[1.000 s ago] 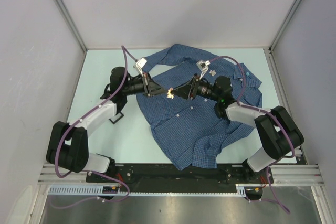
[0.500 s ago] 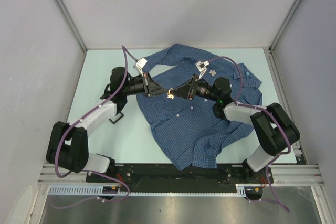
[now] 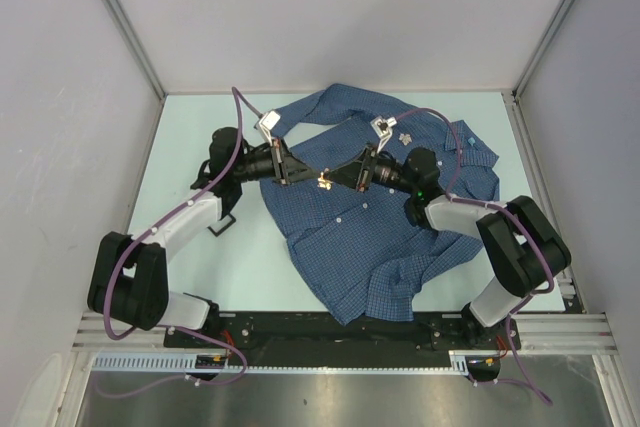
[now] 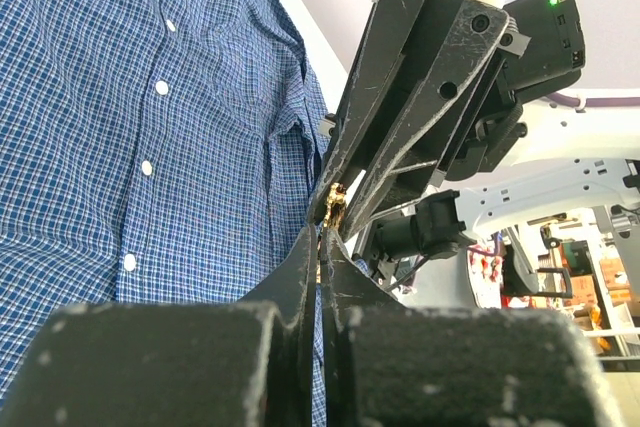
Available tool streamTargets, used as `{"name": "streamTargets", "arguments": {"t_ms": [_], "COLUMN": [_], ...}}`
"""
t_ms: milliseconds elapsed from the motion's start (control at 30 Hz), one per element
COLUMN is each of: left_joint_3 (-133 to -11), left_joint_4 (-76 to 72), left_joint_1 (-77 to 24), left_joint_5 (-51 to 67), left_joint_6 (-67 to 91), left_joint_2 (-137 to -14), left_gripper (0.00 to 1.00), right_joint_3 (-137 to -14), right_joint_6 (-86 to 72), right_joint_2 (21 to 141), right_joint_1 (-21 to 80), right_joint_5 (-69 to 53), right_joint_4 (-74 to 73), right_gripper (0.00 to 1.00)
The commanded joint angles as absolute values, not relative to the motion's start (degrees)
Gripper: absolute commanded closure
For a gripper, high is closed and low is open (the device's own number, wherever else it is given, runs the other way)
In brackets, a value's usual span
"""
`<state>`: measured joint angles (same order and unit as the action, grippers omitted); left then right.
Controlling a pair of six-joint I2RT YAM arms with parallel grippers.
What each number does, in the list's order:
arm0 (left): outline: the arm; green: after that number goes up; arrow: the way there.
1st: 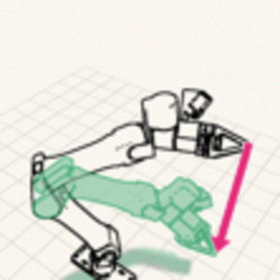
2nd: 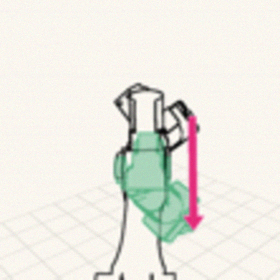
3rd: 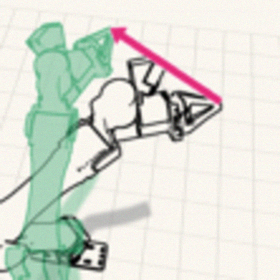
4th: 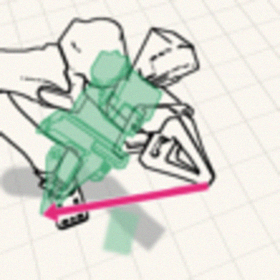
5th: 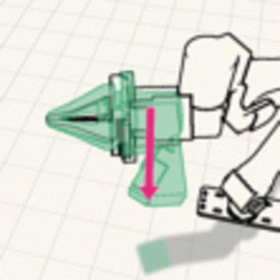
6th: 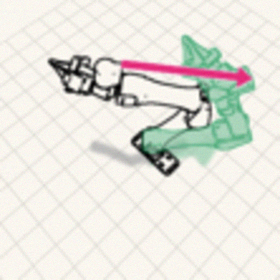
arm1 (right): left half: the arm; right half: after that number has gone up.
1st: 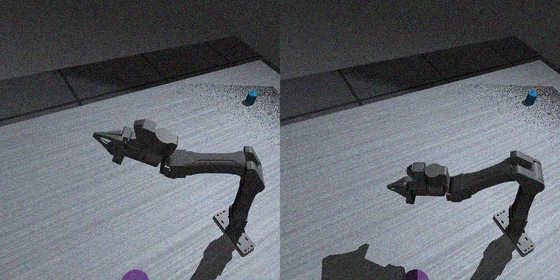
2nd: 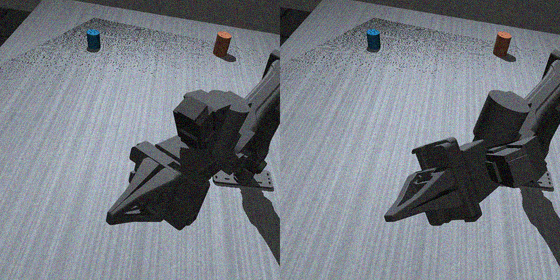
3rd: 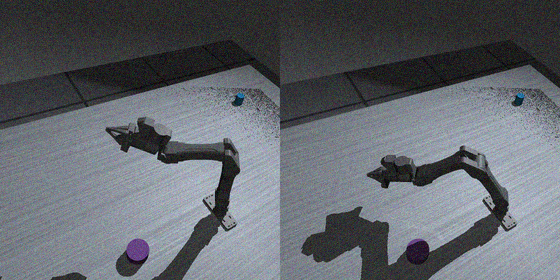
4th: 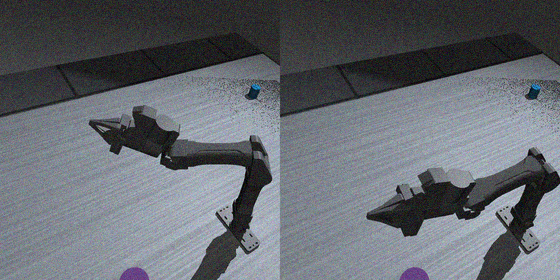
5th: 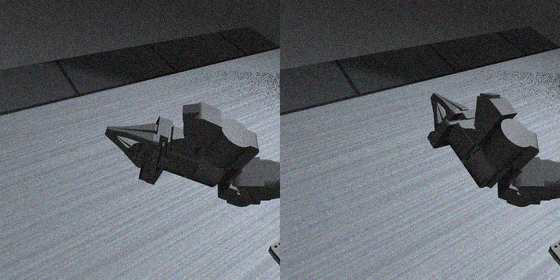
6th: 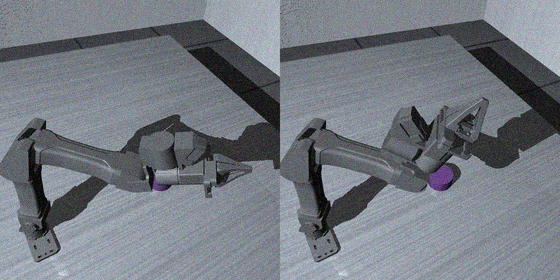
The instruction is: Remove the brooch from the garment
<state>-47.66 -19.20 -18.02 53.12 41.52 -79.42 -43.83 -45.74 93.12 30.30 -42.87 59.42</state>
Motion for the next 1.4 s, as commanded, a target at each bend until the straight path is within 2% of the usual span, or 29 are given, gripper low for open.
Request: {"name": "streamTargets", "arguments": {"t_ms": [0,533,633,767,833,967,1167,1200,1367], "left_joint_3": [-47.37,-45.62,-45.88,-46.93,-47.81,-49.57,-54.92,-57.28,-66.69], "left_joint_4": [-23.81,-28.13,-26.2,-20.58,-16.47,-9.86,6.4,10.85,20.64], "left_joint_1": [-18.37,-18.37,-18.28,-17.49,-17.14,-16.7,-16.7,-16.7,-16.88], "left_joint_5": [54.58,55.28,54.76,51.87,50.28,46.15,29.12,21.87,1.17], "left_joint_6": [43.5,47.29,46.23,42.38,40.7,35.17,24.81,23.57,17.94], "left_joint_2": [-77.43,-76.82,-76.55,-76.29,-76.55,-76.64,-77.16,-77.6,-84.0], "left_gripper": [1.0,1.0,1.0,1.0,1.0,1.0,1.0,1.0,1.0], "right_joint_3": [-45.61,-45.53,-45.27,-44.12,-43.25,-41.84,-41.4,-41.14,-40.69], "right_joint_6": [-42.28,-36.65,-37.17,-37.44,-37.44,-36.57,-29.63,-27.27,-24.78], "right_joint_2": [93.25,92.11,91.32,88.86,87.11,83.85,79.55,79.28,79.8], "right_joint_1": [31.9,36.91,36.83,36.39,35.69,33.05,28.31,28.13,26.99], "right_joint_5": [-42.45,-32.87,-33.31,-32.87,-32.26,-30.24,-23.58,-22.42,-19.68], "right_joint_4": [59.59,55.28,55.72,55.46,54.85,52.13,37.73,36.57,34.8], "right_gripper": [0.83,0.8,0.72,0.49,0.43,0.21,0.15,0.15,0.15]}}
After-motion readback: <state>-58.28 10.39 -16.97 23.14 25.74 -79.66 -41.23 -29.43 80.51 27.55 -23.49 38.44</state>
